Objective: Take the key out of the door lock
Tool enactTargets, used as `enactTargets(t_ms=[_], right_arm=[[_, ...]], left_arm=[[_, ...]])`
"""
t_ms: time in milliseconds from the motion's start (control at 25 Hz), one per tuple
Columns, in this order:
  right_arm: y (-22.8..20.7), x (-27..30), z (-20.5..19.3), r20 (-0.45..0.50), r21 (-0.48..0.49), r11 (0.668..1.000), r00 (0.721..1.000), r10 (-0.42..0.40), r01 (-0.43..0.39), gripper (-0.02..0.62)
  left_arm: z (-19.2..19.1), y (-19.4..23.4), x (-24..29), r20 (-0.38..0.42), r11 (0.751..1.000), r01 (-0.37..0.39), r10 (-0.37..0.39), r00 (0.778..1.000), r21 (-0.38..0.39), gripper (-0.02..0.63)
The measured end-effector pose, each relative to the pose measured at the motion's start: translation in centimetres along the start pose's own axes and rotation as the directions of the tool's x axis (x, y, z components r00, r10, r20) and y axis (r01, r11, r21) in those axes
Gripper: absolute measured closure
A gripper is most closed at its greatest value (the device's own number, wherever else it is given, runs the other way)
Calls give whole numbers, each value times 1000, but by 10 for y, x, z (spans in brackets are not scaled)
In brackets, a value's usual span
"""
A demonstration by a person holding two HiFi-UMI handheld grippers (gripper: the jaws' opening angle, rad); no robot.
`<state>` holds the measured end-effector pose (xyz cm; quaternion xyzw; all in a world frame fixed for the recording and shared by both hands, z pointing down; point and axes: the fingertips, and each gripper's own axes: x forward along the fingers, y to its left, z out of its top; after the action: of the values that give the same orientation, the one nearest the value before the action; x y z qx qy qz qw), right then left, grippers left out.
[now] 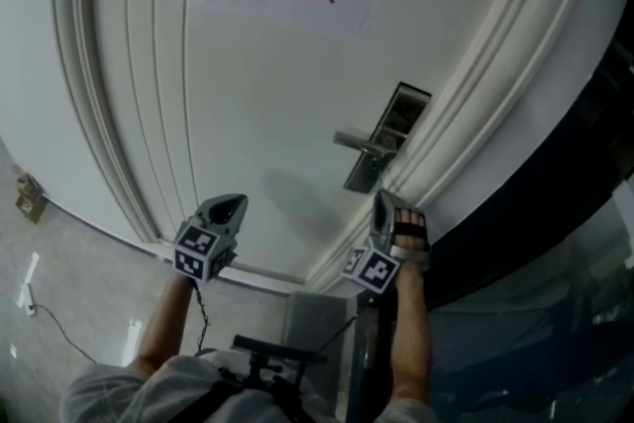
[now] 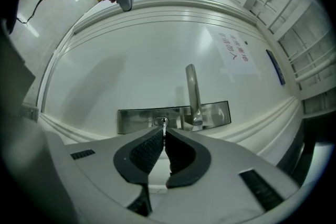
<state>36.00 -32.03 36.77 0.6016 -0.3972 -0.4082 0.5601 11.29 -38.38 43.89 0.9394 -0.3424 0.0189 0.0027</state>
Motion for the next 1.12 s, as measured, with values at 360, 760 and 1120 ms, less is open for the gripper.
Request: enactTargets(t_ms=[360,760,1120], right_arm=[[-3,-45,9,51,331,943,999,18,-34,574],[9,-76,7,72,821,564,996,58,-92,574],[12,-115,13,159,975,150,987,28,-161,574]], left_arm=[[1,-9,-1,-7,999,35,-35,999,13,614],[1,-15,-12,-4,998,60,-60,998,4,614],[-3,-20,-41,1,998,68,-68,998,-2,614]])
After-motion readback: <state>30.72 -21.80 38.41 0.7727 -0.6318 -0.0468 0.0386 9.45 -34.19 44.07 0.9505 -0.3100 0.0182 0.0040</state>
